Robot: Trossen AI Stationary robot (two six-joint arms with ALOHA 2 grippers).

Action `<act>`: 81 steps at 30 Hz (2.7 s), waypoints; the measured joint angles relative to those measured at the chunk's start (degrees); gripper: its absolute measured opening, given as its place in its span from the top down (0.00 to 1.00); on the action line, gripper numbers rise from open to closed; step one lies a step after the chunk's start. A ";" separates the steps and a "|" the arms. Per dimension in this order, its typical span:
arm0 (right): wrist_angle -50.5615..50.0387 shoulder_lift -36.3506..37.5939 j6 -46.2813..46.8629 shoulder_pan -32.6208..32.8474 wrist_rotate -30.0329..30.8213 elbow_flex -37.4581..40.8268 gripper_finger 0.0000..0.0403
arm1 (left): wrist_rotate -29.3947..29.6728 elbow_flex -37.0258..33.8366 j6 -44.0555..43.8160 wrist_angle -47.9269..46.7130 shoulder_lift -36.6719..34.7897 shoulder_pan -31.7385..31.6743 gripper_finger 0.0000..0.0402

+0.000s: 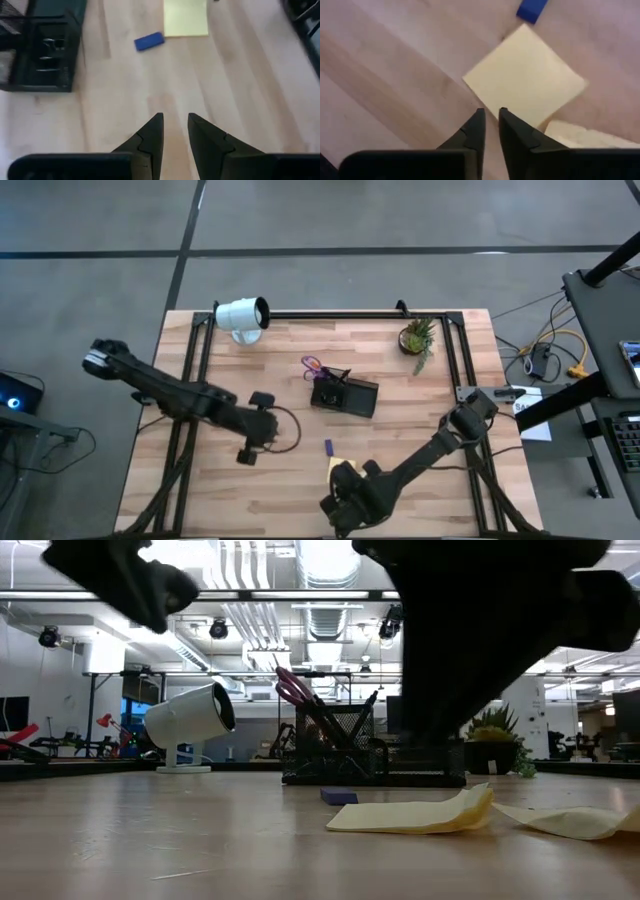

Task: Pick and place office supplies into organizer
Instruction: Put the blue eraser into the black desk organizer

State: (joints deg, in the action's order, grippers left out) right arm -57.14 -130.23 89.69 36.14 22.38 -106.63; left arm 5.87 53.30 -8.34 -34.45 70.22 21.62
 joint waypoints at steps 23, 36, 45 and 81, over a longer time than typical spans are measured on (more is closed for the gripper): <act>0.24 -0.15 8.28 -16.75 -11.28 0.25 0.58 | 1.64 -20.33 -16.23 19.06 -12.26 -3.25 0.82; 0.94 -0.17 4.53 -17.34 -10.65 5.28 0.58 | 1.66 -18.01 -27.24 20.58 -16.64 -3.25 0.82; 6.81 -0.17 3.34 -17.31 -10.63 5.64 0.58 | 1.90 -17.11 -28.94 20.52 -18.19 -3.25 0.82; 3.55 -3.39 6.32 -18.33 -13.37 4.20 0.81 | 3.57 -17.14 -9.22 26.73 -15.70 -3.68 0.82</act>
State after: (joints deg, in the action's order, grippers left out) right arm -53.58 -133.62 96.02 17.81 9.01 -102.43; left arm 9.44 36.16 -17.56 -7.72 54.52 17.94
